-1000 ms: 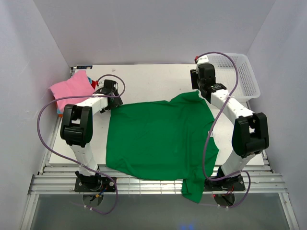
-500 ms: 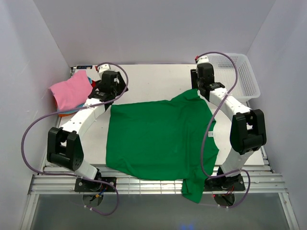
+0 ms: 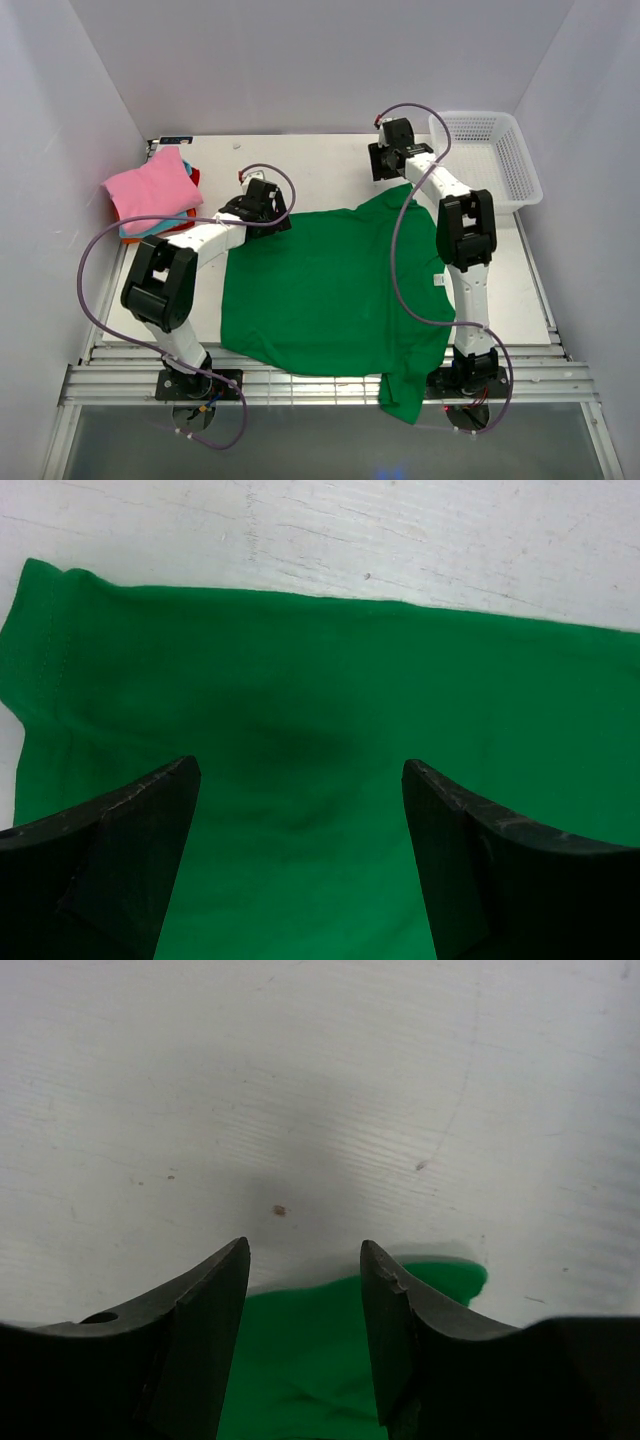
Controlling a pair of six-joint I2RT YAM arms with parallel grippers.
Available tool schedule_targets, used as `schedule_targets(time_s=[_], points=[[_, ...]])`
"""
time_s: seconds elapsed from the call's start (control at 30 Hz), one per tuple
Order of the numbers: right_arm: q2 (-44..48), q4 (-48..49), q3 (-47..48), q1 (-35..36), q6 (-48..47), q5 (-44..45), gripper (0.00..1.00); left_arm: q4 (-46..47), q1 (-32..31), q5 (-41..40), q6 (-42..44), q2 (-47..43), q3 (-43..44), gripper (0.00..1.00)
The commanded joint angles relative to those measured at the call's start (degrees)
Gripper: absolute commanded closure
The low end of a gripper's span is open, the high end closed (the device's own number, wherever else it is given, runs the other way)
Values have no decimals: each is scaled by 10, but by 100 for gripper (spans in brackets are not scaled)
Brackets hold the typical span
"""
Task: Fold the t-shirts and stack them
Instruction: Flatten the tshirt out
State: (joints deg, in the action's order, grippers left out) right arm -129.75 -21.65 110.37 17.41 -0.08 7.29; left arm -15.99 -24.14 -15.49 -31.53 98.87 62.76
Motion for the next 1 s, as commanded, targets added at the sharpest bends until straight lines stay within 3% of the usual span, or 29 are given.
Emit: schedule_targets(time_s=[0.0, 0.37, 0.47, 0.5, 0.57, 0.83, 0.97], points=[[-34, -94, 63, 11, 16, -41, 46, 18, 0, 8, -4, -38, 2, 7], [-13, -107, -37, 27, 25, 20, 48, 15, -1, 3, 1, -54, -9, 7], [-31, -126, -14, 28, 24, 28, 62, 14, 0, -3, 4, -31, -2, 7], [-44, -136, -7, 27, 24, 32, 77, 14, 0, -9, 4, -24, 2, 7], [-52, -136, 6, 27, 24, 47, 92, 10, -1, -16, 2, -5, 6, 7], [-12, -80, 35, 28, 17, 99, 92, 2, 0, -27, 1, 6, 13, 7], [62, -12, -28, 27, 10, 95, 92, -1, 0, -32, 2, -3, 13, 7]])
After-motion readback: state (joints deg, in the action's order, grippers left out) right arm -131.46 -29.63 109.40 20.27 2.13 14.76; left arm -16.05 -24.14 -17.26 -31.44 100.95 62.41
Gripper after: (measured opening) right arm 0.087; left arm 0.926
